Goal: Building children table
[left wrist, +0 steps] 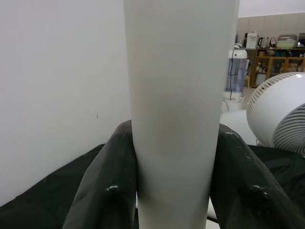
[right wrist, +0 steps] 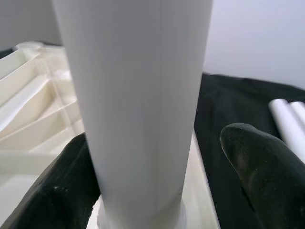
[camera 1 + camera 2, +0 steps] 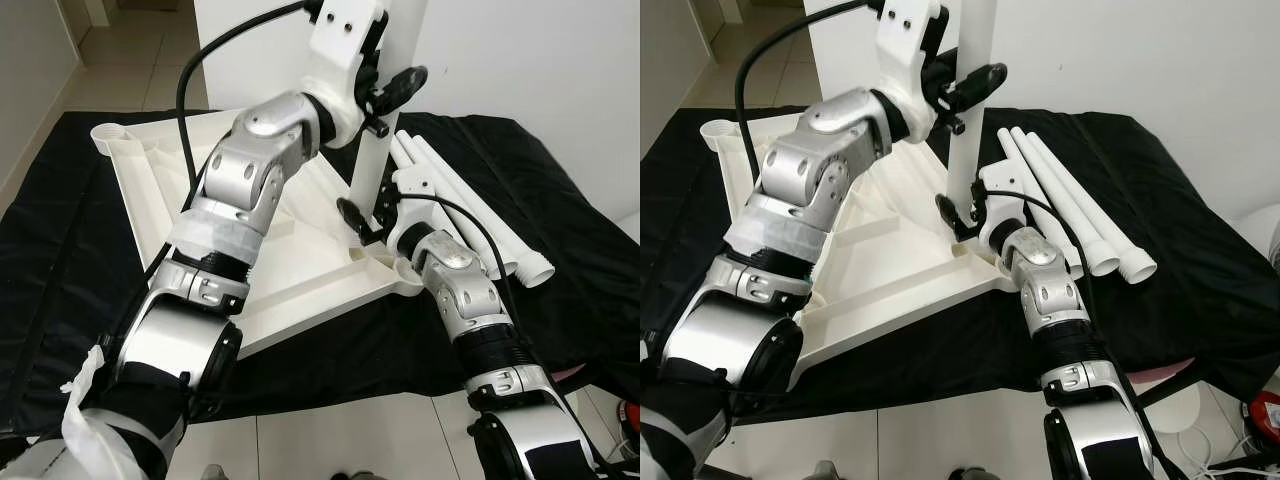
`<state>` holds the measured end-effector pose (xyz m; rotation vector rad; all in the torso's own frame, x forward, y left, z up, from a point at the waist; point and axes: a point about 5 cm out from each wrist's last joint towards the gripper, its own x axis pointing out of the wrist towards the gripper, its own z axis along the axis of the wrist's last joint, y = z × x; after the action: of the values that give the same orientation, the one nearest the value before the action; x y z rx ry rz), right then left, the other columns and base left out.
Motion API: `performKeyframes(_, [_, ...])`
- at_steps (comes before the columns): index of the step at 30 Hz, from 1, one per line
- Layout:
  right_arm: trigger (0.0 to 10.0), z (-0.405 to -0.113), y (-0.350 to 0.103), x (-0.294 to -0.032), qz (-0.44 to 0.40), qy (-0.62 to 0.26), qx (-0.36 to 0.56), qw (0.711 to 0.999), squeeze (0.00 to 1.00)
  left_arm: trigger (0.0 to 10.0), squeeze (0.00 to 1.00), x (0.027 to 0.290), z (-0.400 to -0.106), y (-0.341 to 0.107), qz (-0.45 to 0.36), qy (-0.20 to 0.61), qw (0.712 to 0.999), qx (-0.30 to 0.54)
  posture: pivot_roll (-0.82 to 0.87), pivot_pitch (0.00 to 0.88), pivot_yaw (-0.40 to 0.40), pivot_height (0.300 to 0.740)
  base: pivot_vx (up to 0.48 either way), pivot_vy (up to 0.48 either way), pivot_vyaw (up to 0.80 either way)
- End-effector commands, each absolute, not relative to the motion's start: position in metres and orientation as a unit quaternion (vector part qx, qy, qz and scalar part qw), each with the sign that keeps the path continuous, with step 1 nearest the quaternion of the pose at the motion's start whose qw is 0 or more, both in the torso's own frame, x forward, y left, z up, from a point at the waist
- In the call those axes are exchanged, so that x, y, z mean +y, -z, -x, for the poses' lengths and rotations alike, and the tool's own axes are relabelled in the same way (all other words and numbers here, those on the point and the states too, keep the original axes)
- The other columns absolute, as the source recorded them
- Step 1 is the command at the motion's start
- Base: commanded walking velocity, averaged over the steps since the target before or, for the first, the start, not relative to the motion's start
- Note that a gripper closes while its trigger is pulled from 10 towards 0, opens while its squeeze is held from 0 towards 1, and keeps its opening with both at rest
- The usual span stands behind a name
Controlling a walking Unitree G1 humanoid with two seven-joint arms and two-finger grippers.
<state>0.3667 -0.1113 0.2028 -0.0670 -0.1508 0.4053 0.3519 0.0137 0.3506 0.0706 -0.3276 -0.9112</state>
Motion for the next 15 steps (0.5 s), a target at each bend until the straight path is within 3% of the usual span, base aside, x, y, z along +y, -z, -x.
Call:
performKeyframes(1, [10.0,-0.369,-0.213,-0.114,0.035,-0.179,-0.098,0.978,1.0,10.0,0.0,0.016,-0.359,-0.353,-0.018,0.339,0.929,-0.147,0.04,0.0,-0.039,0.74,0.0,0.0,0.0])
performKeyframes(2, [10.0,-0.369,-0.214,-0.111,0.031,-0.158,-0.109,0.981,1.0,10.0,0.0,0.014,-0.358,-0.355,-0.007,0.331,0.932,-0.145,0.05,0.0,-0.044,0.74,0.0,0.0,0.0])
performKeyframes(3, [10.0,-0.369,-0.214,-0.107,0.026,-0.143,-0.117,0.982,0.04,10.0,0.0,0.012,-0.356,-0.358,0.003,0.324,0.935,-0.145,0.06,0.0,-0.049,0.74,0.0,0.0,0.0])
performKeyframes(4, [10.0,-0.37,-0.214,-0.103,0.031,-0.125,-0.123,0.984,0.0,10.0,0.0,0.011,-0.356,-0.36,0.013,0.315,0.938,-0.148,0.06,0.0,-0.055,0.74,0.0,0.0,0.0])
performKeyframes(15, [10.0,-0.373,-0.216,-0.087,0.028,-0.039,-0.143,0.989,0.0,10.0,0.0,0.01,-0.355,-0.373,0.059,0.283,0.945,-0.155,0.08,0.0,-0.072,0.74,0.0,0.0,0.0])
